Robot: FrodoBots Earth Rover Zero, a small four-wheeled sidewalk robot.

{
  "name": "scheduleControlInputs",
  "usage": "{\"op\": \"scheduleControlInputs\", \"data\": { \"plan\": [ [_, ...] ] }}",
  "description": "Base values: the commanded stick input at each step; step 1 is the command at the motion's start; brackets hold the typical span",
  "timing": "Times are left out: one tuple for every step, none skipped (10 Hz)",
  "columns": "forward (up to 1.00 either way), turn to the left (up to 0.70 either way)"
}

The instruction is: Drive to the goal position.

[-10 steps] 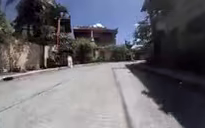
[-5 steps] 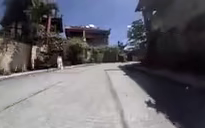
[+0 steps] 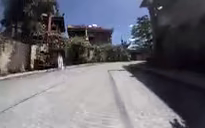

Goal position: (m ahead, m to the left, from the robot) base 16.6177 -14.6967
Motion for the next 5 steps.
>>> {"op": "scheduleControlInputs", "data": {
  "plan": [
    [1.00,0.00],
    [1.00,0.02],
    [1.00,-0.07],
    [1.00,-0.40],
    [1.00,-0.40]
  ]
}}
